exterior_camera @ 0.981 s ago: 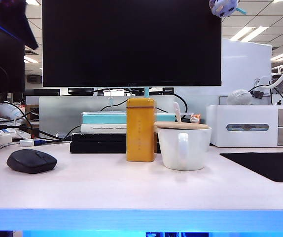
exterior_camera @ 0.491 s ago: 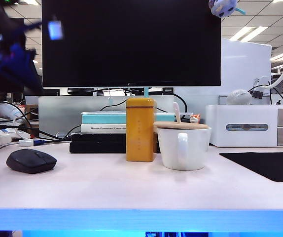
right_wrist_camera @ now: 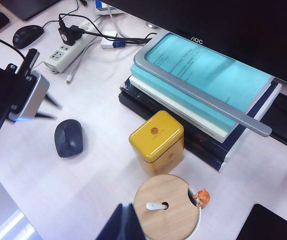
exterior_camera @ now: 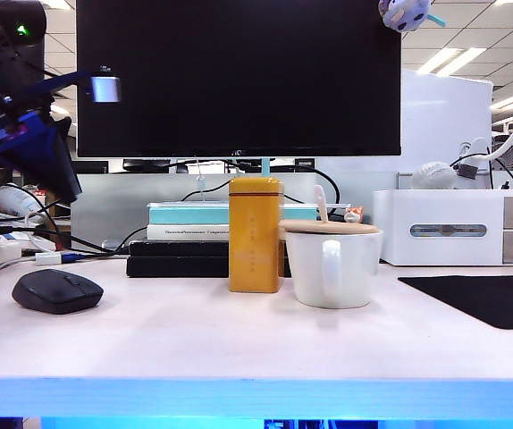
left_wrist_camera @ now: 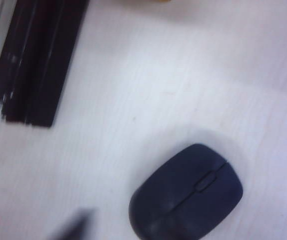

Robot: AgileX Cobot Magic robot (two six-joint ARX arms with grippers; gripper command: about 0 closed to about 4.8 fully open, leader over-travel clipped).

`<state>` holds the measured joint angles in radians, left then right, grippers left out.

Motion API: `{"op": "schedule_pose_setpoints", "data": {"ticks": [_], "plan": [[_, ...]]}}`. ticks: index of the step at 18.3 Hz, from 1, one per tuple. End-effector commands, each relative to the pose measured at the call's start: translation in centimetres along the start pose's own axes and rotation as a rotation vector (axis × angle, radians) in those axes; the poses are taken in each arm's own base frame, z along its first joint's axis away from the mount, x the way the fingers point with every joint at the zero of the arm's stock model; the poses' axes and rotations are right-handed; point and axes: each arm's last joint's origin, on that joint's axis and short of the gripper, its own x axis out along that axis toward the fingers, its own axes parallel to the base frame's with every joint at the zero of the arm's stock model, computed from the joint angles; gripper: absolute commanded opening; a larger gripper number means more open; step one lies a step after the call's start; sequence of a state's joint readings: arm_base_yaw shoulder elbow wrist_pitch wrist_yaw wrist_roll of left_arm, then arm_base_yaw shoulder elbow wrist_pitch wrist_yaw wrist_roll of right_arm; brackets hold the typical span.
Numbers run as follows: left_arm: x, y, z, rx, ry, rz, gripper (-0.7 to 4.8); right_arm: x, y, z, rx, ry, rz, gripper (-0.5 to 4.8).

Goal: Place the black mouse on the black mouse pad.

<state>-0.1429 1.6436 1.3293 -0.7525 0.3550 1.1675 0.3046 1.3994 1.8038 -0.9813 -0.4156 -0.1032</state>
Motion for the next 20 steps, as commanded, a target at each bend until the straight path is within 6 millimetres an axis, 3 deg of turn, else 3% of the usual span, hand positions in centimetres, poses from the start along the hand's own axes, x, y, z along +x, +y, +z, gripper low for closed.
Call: {"op": "schedule_pose_setpoints", "data": {"ticks": [1,4,8,9,10,12,14,17,20], "plan": [[0.0,0.0,0.1,0.069,-0.027,-0.009,4.79,-0.2,0.1,0.3,-0.016,-0.023,0.004,-0.06],[1.1,0.2,-0.3,0.209,-0.019,-0.030,4.79,0.0,0.0,0.3,-0.014,-0.020,0.005,-0.05],[4.2,0.1,-1.8,0.216,0.080,-0.121,4.74,0.2,-0.1,0.2,-0.012,-0.015,0.005,-0.06],[4.3,0.0,-1.8,0.225,0.082,-0.132,4.29,0.2,-0.1,0.2,-0.012,-0.015,0.006,-0.05],[4.3,0.1,-1.8,0.226,0.081,-0.129,4.30,0.2,-0.1,0.2,-0.012,-0.014,0.006,-0.05],[4.3,0.0,-1.9,0.219,0.090,-0.138,4.36,0.4,-0.2,0.2,-0.010,-0.009,0.005,-0.05],[4.2,0.1,-1.9,0.215,0.129,-0.119,4.79,0.6,-0.3,0.2,-0.008,-0.005,0.007,-0.06],[4.2,0.0,-1.7,0.195,0.059,-0.132,4.79,0.9,-0.4,0.2,-0.004,0.004,0.007,-0.05],[4.4,-0.3,-1.4,0.503,0.030,-0.160,4.79,0.9,-0.4,0.1,-0.003,0.006,0.007,-0.05]]}}
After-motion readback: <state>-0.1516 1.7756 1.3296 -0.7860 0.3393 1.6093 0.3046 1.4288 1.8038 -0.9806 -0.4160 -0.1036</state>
